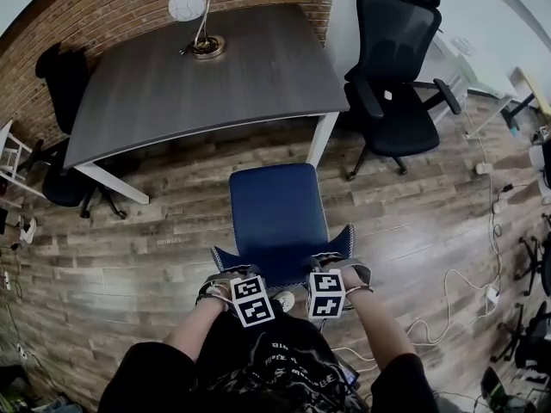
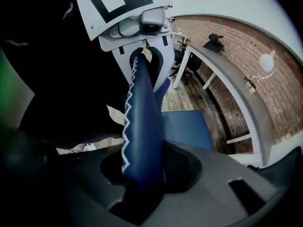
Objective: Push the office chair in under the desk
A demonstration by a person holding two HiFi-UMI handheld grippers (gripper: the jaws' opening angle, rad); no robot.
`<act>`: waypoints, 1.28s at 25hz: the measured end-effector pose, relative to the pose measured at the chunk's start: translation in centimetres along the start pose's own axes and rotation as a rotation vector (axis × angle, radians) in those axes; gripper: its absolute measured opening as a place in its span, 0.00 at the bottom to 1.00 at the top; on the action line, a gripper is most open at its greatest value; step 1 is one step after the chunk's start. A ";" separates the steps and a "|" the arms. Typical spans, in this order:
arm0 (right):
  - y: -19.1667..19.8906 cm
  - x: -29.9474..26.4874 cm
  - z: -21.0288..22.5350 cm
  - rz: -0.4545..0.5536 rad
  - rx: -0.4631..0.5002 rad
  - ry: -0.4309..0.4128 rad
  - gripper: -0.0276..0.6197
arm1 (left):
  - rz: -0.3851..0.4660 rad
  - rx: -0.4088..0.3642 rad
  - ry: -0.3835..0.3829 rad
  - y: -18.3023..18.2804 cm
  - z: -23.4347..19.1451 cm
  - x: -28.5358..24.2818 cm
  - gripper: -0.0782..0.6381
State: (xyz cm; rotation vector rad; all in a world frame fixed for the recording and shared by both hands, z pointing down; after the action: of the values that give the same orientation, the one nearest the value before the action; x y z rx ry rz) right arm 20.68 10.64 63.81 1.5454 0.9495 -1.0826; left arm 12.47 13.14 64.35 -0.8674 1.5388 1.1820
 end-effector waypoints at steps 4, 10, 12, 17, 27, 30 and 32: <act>0.1 0.0 0.5 -0.007 -0.013 -0.013 0.21 | -0.005 0.007 0.009 -0.1 -0.5 0.0 0.22; 0.3 -0.3 1.4 -0.022 -0.025 -0.010 0.21 | 0.011 0.033 0.009 -0.2 -1.2 -0.3 0.22; 0.1 -0.3 2.2 -0.023 -0.030 -0.005 0.21 | 0.001 0.034 0.023 0.0 -1.8 -0.1 0.22; -0.4 0.0 3.8 -0.016 -0.035 0.006 0.21 | -0.008 0.030 0.035 -0.1 -3.3 0.6 0.23; -0.7 -0.6 6.4 -0.033 -0.056 -0.010 0.21 | -0.011 0.025 0.033 0.2 -6.0 0.6 0.23; -0.8 -0.9 7.4 -0.040 -0.073 -0.013 0.21 | -0.009 0.021 0.025 0.2 -7.1 0.7 0.23; -0.7 -1.0 7.9 -0.044 -0.075 -0.014 0.21 | -0.013 0.017 0.028 0.1 -7.4 0.6 0.23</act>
State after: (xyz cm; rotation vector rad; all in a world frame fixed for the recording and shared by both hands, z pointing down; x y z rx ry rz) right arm 18.31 3.00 63.62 1.4605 1.0080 -1.0755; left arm 10.23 6.05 64.25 -0.8853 1.5613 1.1500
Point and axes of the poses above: the fingertips, and each gripper's own axes: x backward along the fingers, z to its right, y out of its underside, the point moved 2 cm from there along x, backward along the fingers, and after that the axes turned 2 degrees about y, right-handed, at the moved point
